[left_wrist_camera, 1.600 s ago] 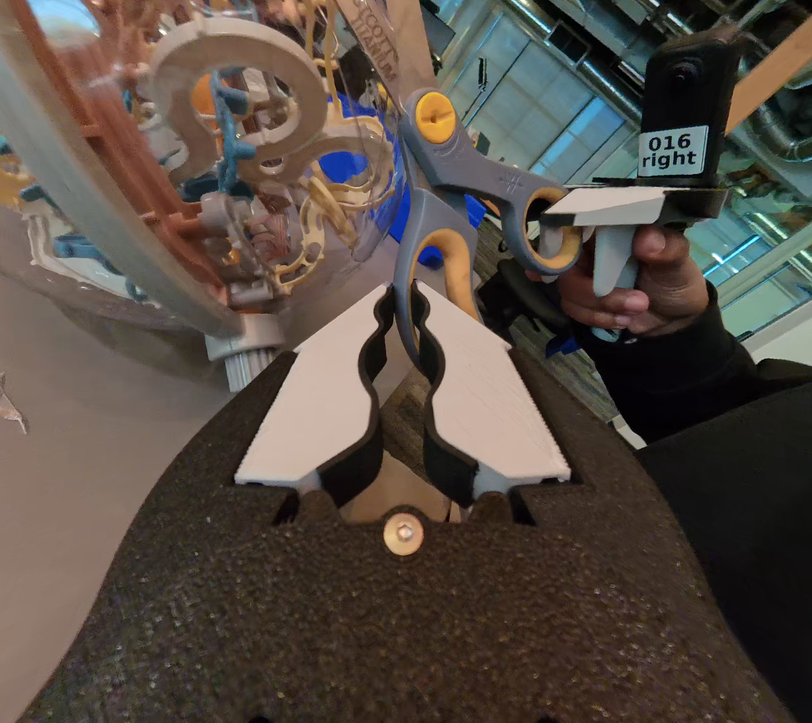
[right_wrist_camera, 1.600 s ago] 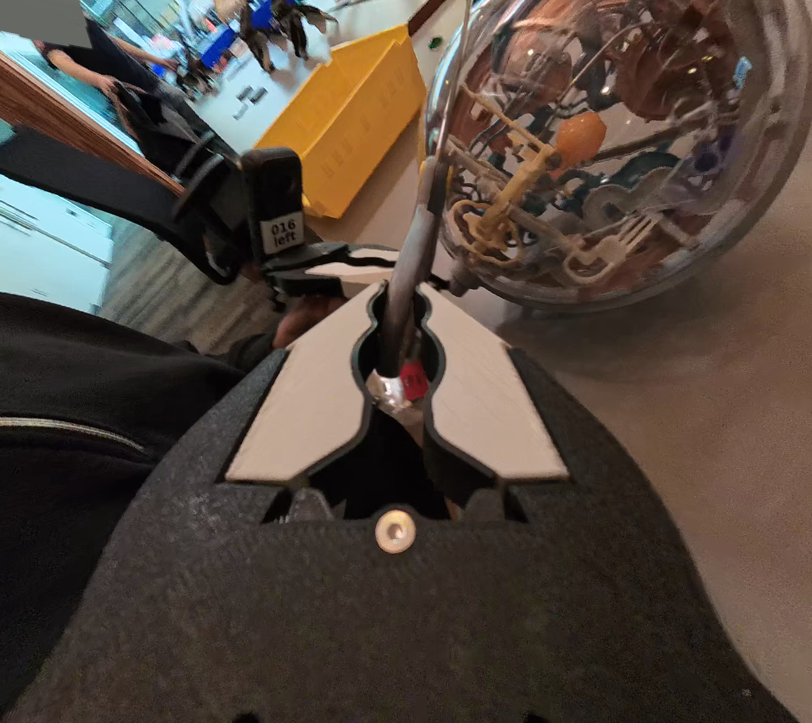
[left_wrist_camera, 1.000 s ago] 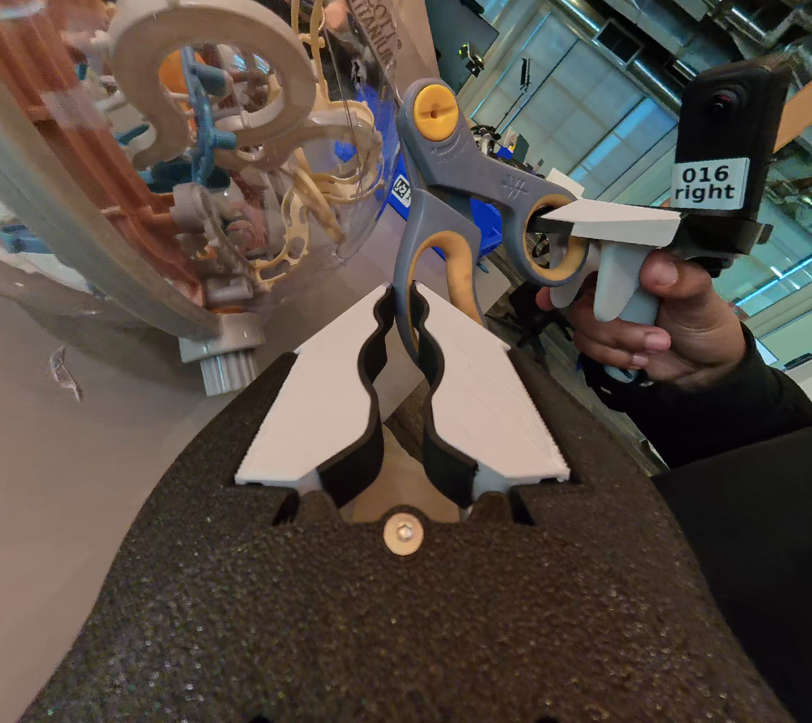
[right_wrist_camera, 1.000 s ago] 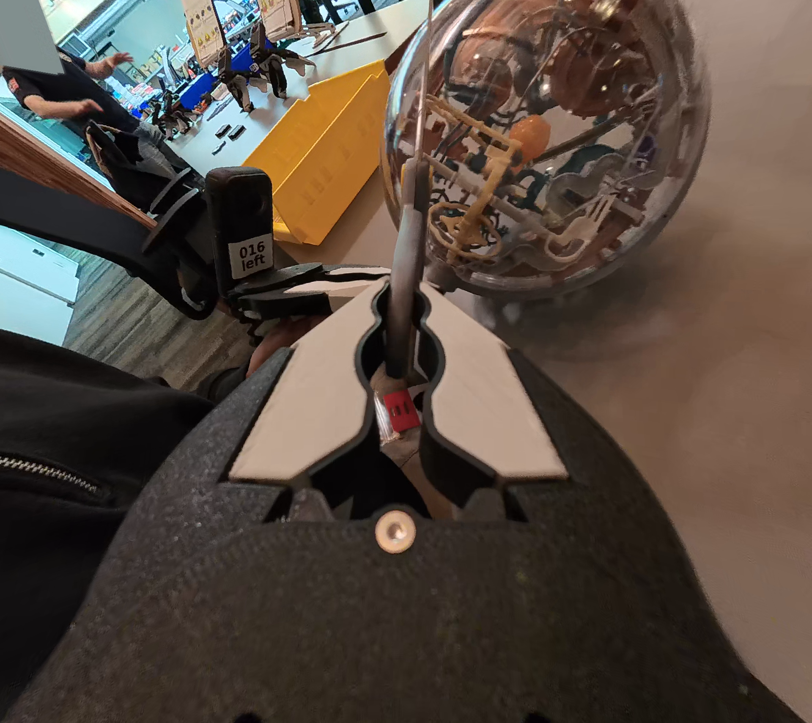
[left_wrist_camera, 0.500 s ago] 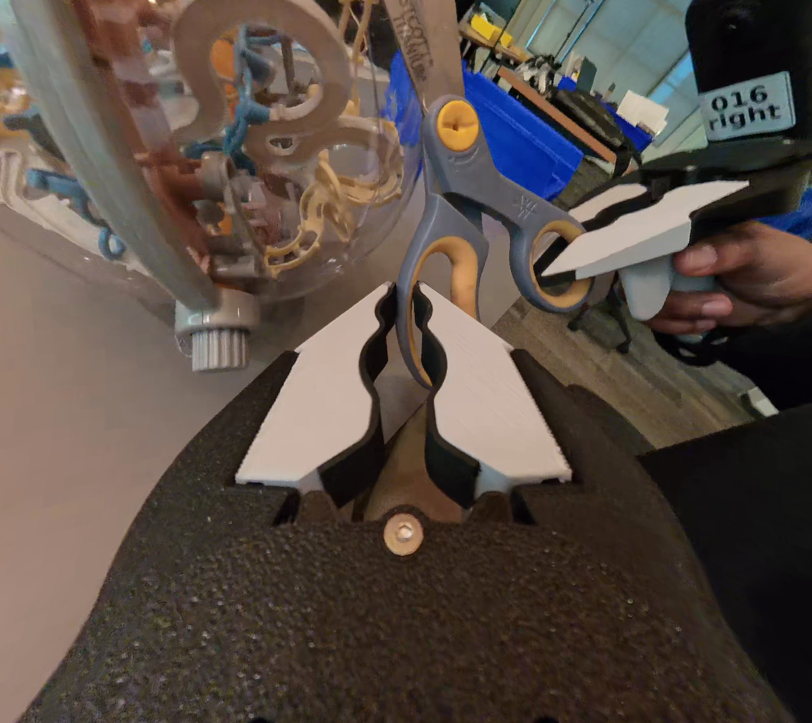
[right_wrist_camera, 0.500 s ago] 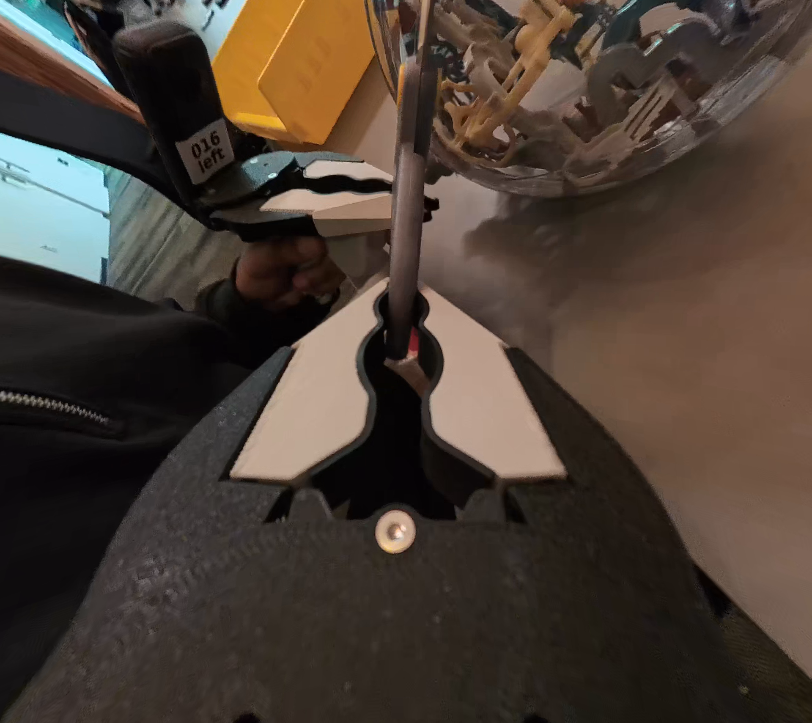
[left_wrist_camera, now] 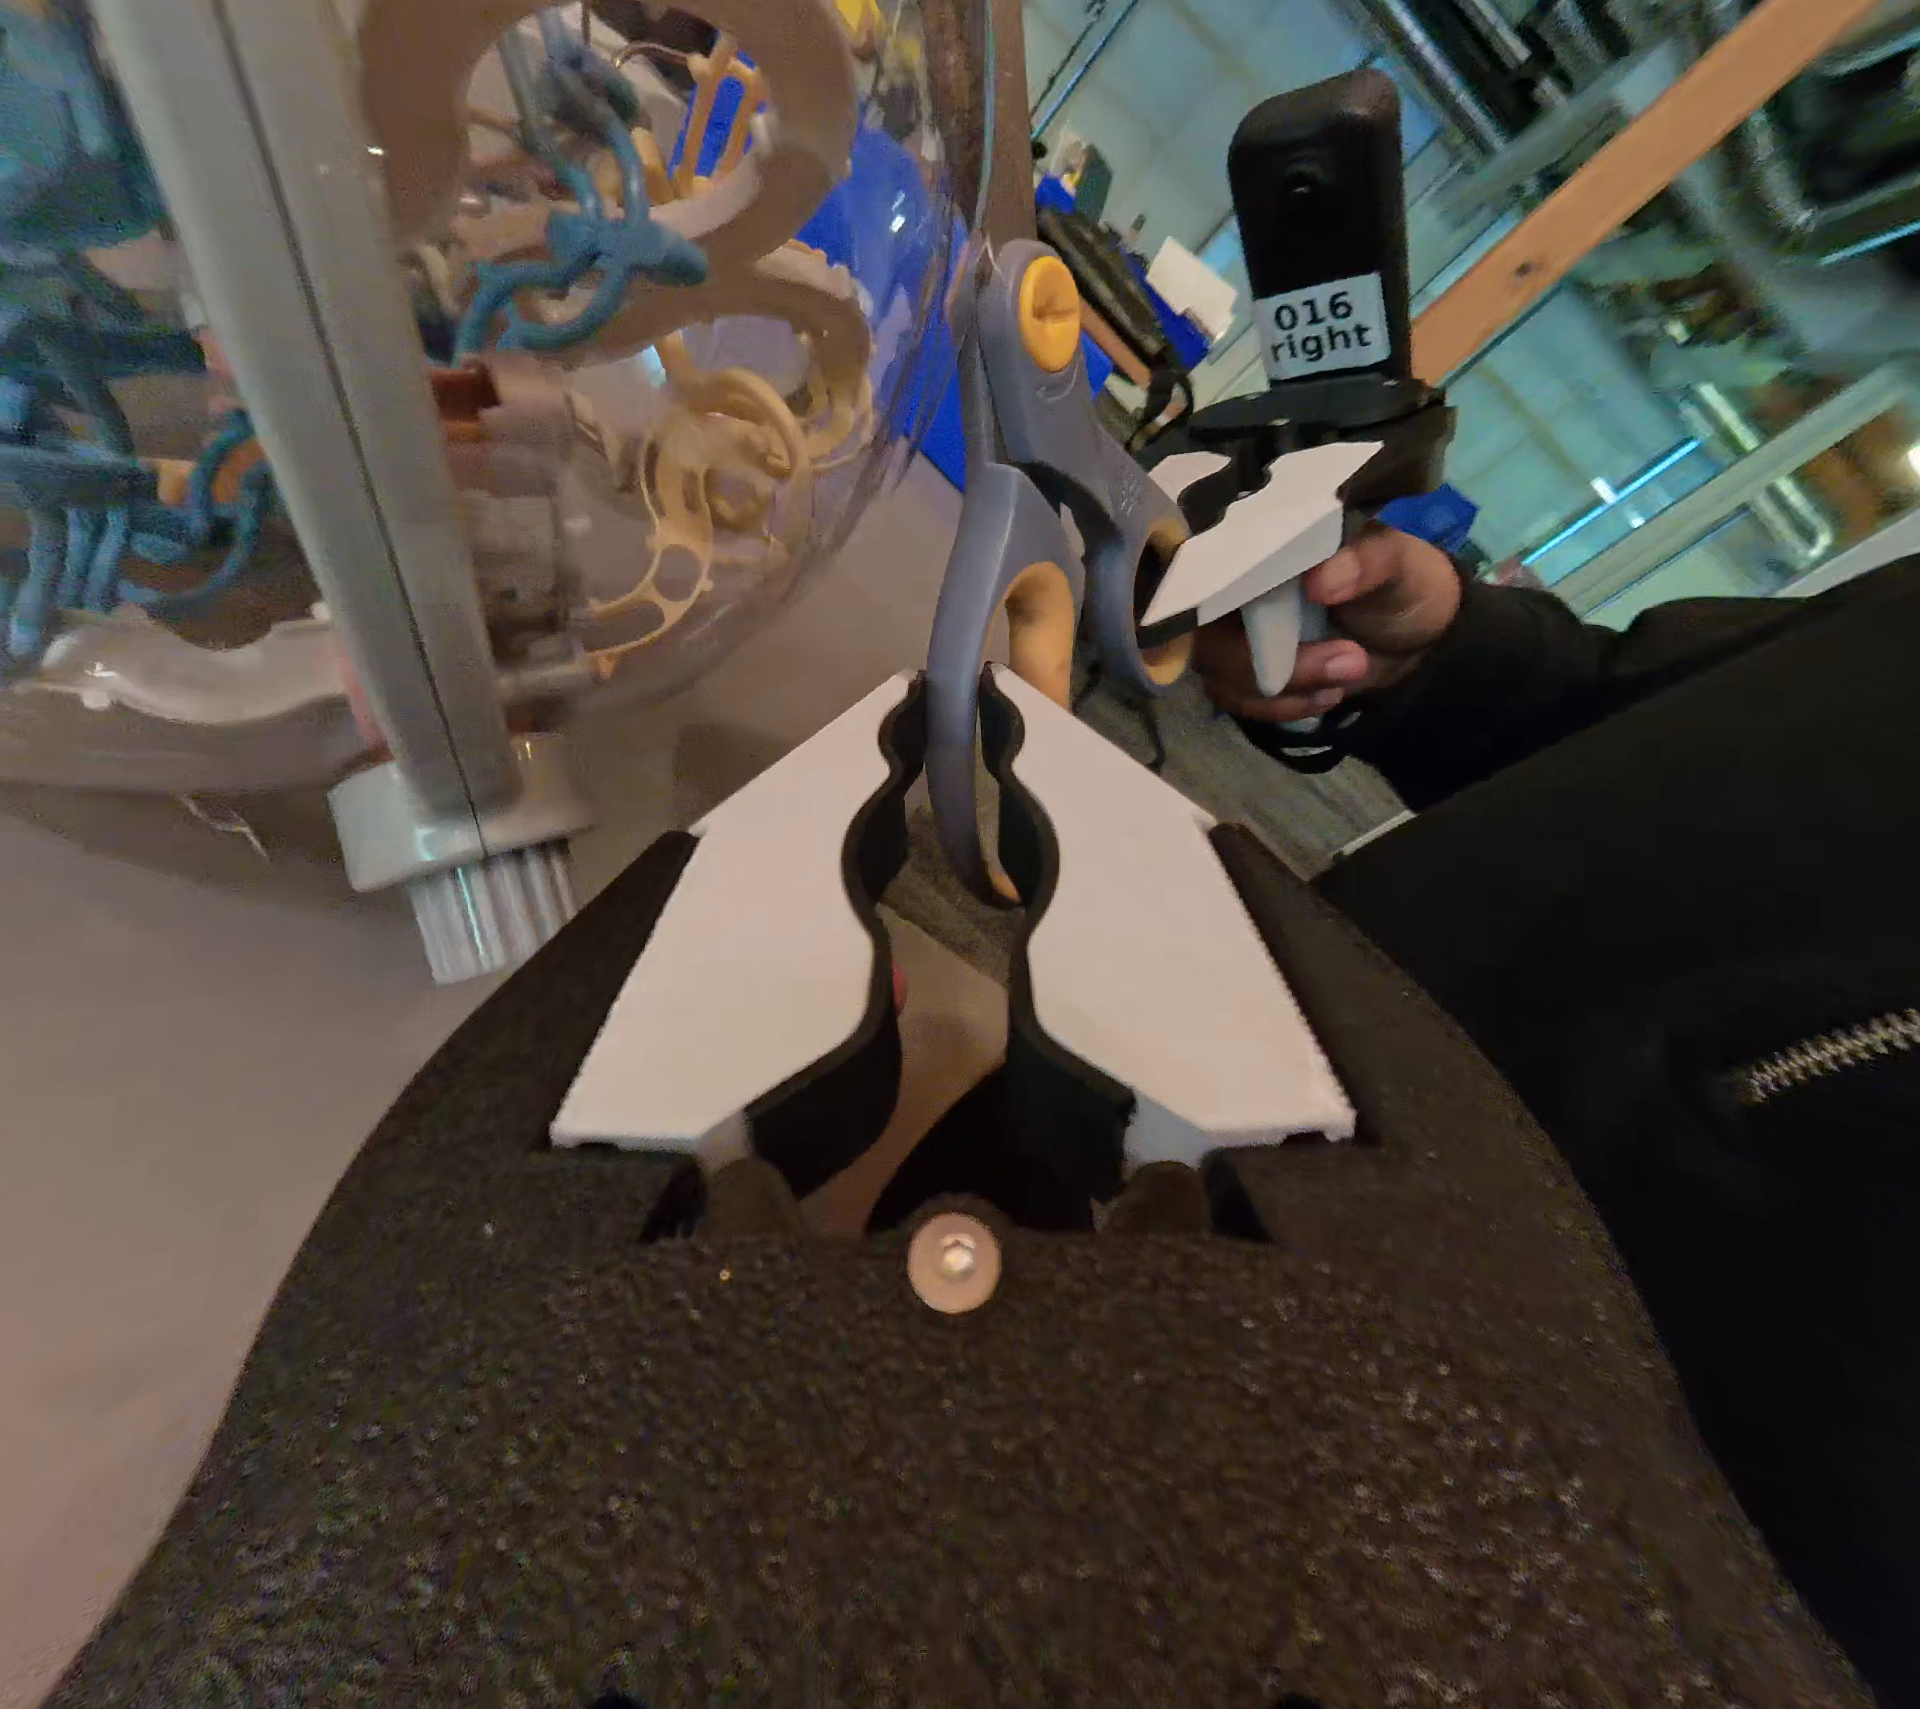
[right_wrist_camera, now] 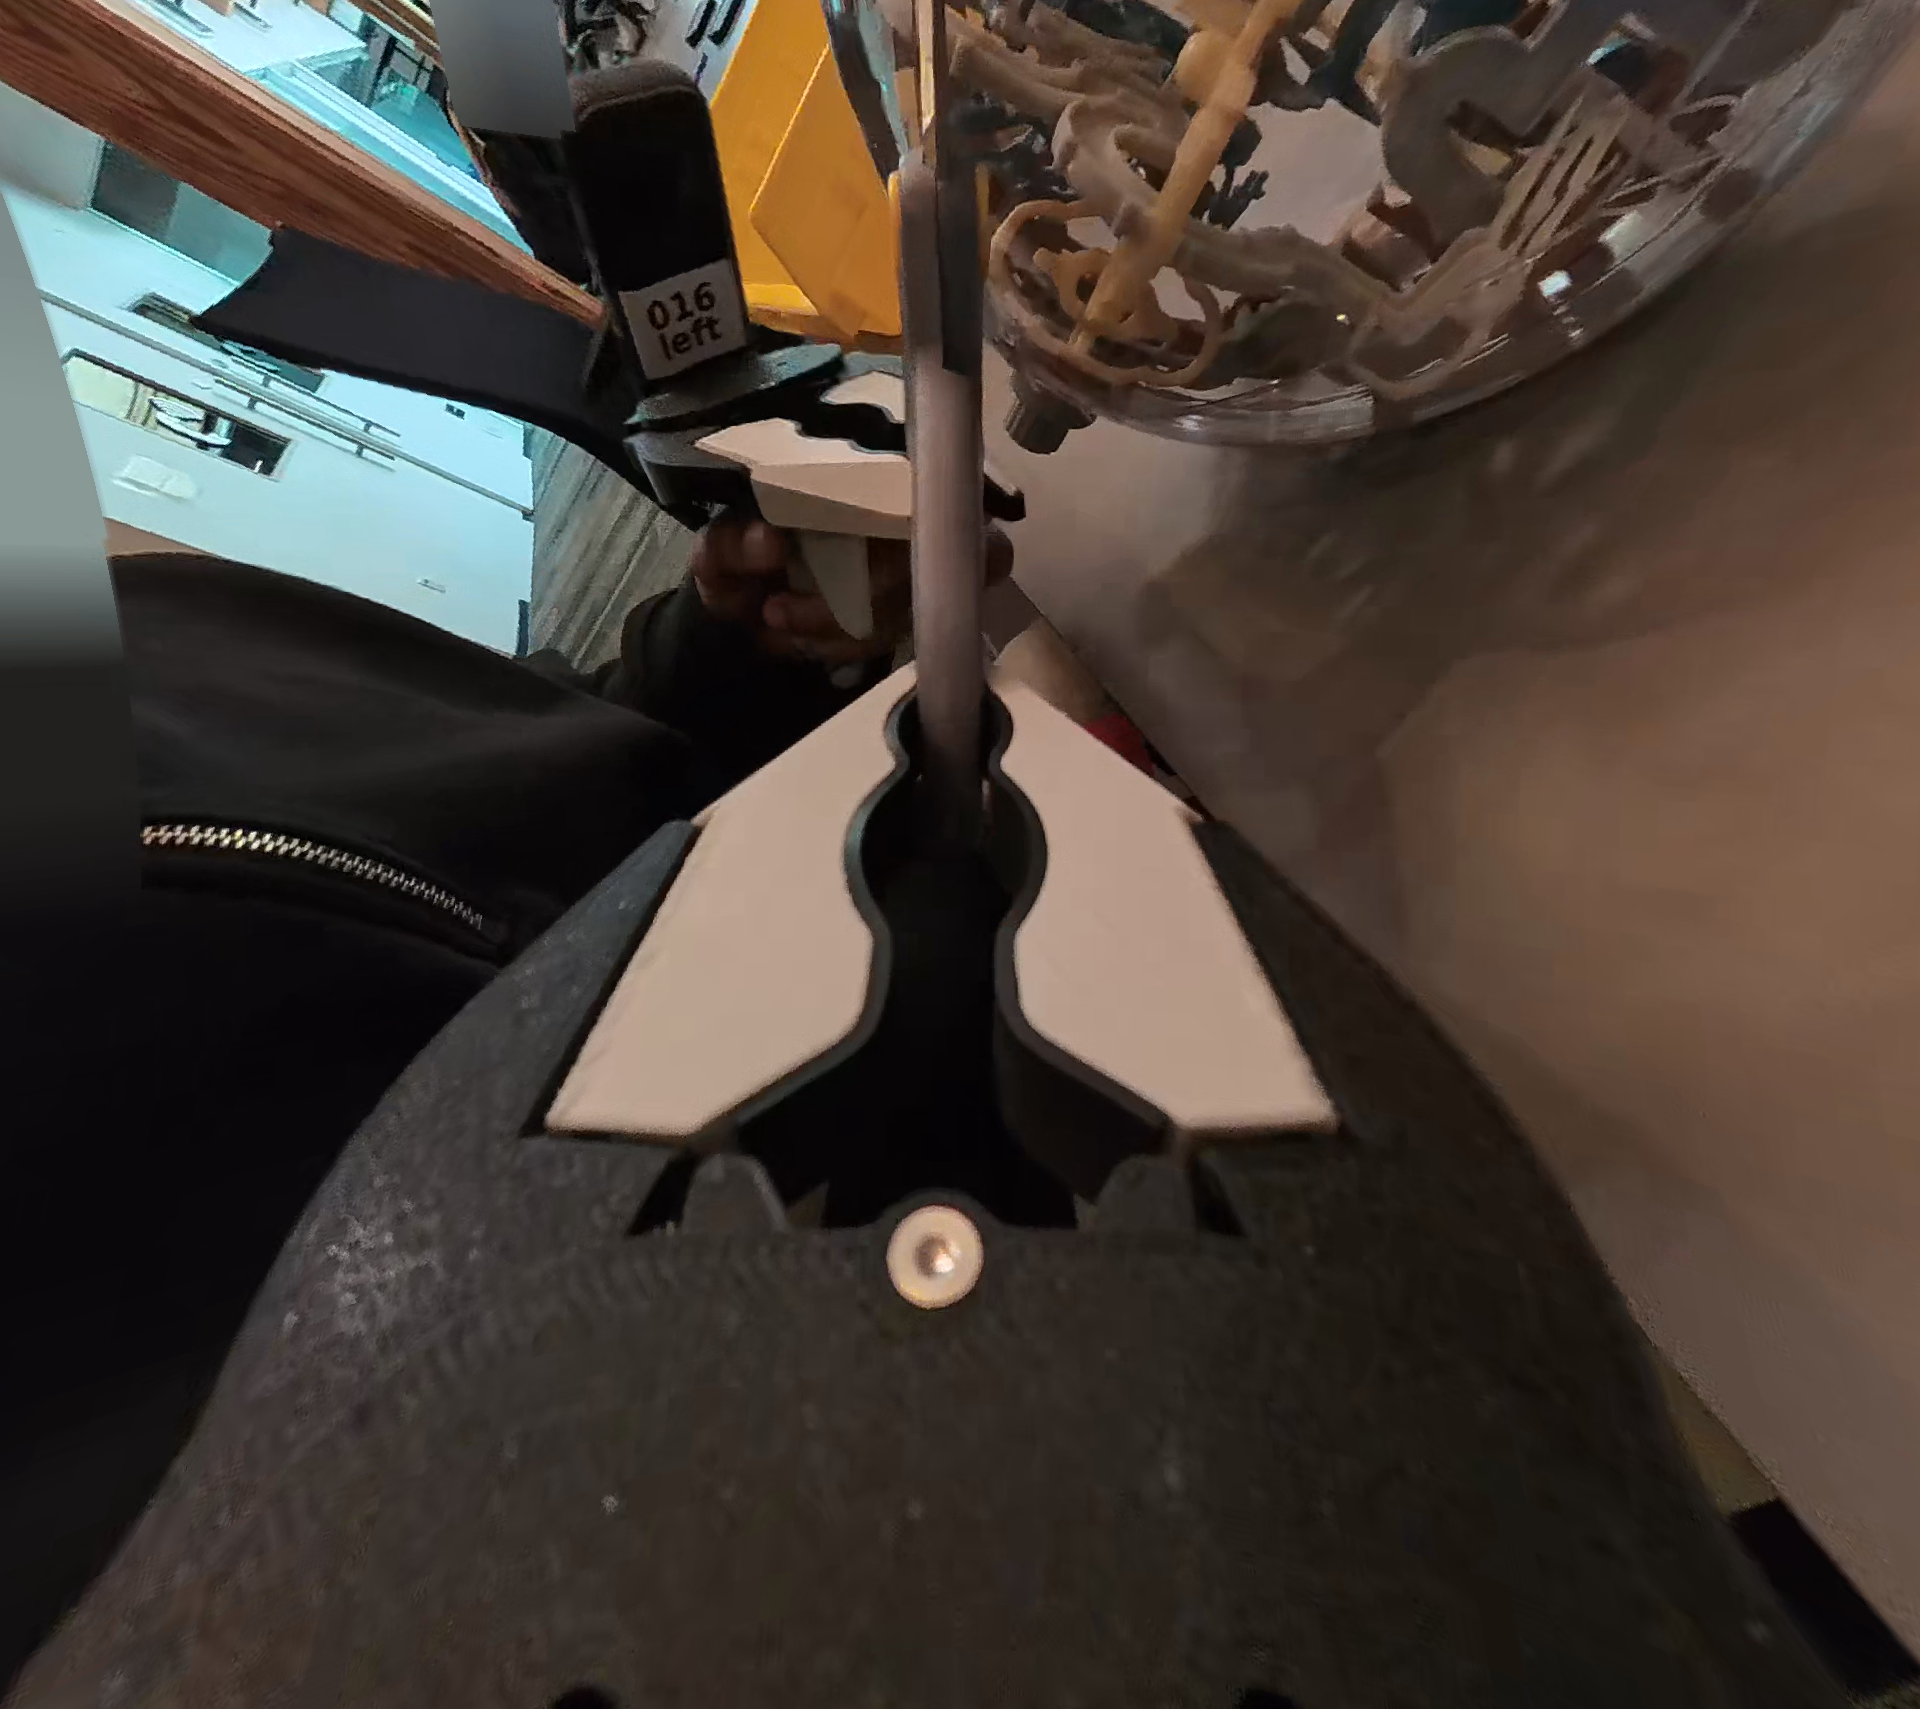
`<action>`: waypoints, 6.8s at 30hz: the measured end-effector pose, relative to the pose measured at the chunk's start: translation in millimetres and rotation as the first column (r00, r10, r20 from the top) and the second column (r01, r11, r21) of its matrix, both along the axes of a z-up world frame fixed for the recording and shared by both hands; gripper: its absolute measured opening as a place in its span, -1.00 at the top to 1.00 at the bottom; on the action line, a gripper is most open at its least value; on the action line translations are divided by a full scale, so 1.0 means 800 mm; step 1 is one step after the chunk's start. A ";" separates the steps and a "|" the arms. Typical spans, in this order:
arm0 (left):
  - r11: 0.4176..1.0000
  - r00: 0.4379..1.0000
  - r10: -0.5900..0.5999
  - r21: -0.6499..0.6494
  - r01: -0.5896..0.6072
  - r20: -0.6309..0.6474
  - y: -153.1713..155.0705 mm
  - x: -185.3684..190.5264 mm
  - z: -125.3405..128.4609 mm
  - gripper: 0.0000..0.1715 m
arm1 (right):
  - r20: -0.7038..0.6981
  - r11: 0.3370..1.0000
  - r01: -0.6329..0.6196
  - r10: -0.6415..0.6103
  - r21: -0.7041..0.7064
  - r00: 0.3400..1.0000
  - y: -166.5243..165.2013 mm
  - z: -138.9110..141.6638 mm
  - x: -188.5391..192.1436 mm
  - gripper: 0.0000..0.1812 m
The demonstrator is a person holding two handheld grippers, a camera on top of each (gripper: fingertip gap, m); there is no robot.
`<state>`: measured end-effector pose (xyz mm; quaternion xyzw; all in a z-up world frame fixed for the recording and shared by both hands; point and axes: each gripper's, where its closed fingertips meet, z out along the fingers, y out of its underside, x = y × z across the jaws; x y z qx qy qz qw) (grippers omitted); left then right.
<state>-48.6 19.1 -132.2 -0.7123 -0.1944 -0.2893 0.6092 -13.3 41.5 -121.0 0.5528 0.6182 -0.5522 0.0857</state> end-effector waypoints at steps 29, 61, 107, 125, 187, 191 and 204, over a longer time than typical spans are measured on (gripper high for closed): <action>0.964 0.961 -0.014 -0.259 -0.061 -0.277 0.016 -0.019 0.006 0.97 | 0.043 0.993 -0.099 0.103 -0.071 0.994 0.009 0.009 -0.014 0.98; 0.894 0.926 0.055 -0.395 -0.212 -0.373 0.015 -0.033 -0.001 0.99 | 0.041 0.992 0.061 -0.057 -0.113 0.998 -0.002 0.015 -0.045 0.94; 0.903 0.814 0.214 -0.210 -0.376 -0.539 0.023 -0.079 0.026 0.97 | -0.063 0.951 0.178 -0.200 -0.252 0.978 0.025 0.041 -0.072 0.90; 0.928 0.826 0.194 -0.174 -0.329 -0.529 0.045 -0.079 0.024 0.96 | -0.102 0.951 0.182 -0.213 -0.250 0.972 0.022 0.027 -0.086 0.90; 0.849 0.499 0.297 -0.014 -0.528 -0.814 0.064 -0.152 0.101 0.62 | -0.458 0.988 0.115 -0.148 -0.100 0.877 0.036 0.039 -0.087 0.85; 0.830 0.456 0.290 -0.016 -0.558 -0.841 0.066 -0.157 0.103 0.62 | -0.462 0.990 0.087 -0.130 -0.113 0.878 0.035 0.040 -0.091 0.85; 0.848 0.497 0.280 -0.031 -0.529 -0.821 0.073 -0.156 0.104 0.62 | -0.454 0.985 0.086 -0.145 -0.148 0.879 0.048 0.033 -0.088 0.86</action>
